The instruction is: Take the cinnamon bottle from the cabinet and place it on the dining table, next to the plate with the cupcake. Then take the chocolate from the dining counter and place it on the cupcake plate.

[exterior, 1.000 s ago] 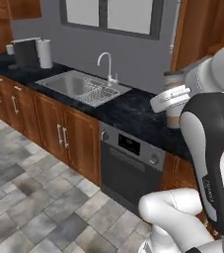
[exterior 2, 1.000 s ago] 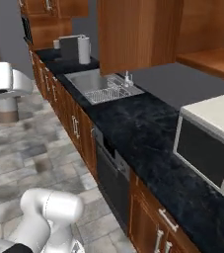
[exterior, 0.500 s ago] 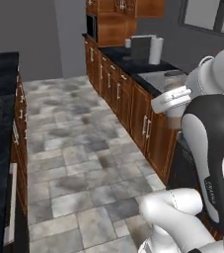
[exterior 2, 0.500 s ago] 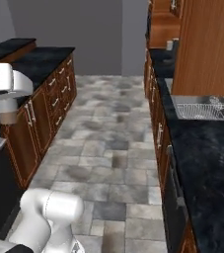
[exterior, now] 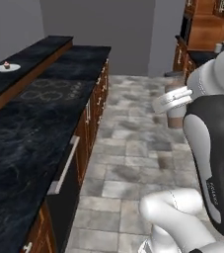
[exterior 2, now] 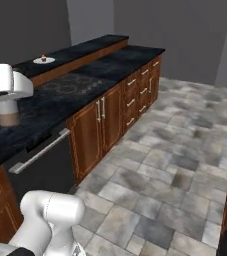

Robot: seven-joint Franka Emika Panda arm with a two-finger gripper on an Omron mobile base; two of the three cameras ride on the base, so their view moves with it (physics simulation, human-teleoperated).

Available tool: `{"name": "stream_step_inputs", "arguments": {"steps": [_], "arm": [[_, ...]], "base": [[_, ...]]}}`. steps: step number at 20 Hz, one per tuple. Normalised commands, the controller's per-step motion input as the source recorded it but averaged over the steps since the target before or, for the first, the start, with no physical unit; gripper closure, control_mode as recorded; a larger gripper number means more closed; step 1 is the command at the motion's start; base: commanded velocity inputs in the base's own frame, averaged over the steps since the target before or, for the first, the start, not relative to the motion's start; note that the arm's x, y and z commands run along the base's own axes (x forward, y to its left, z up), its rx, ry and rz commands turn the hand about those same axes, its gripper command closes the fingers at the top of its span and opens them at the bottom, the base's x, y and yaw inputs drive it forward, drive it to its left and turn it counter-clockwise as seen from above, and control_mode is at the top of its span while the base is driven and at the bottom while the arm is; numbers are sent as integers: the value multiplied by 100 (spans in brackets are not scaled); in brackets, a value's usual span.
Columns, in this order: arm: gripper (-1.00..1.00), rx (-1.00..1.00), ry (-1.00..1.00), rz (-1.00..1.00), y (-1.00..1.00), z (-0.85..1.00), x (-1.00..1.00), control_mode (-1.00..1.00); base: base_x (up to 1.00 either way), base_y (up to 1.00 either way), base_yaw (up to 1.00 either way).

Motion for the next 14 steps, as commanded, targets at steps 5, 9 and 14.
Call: {"name": "stream_step_inputs", "arguments": {"steps": [5,9,14], "arm": [[100,0,0,0,0,0,0,100],[100,0,0,0,0,0,0,100],[100,0,0,0,0,0,0,100]], "base": [[-1,2,76],[-11,16,86],[0,49,87]]}}
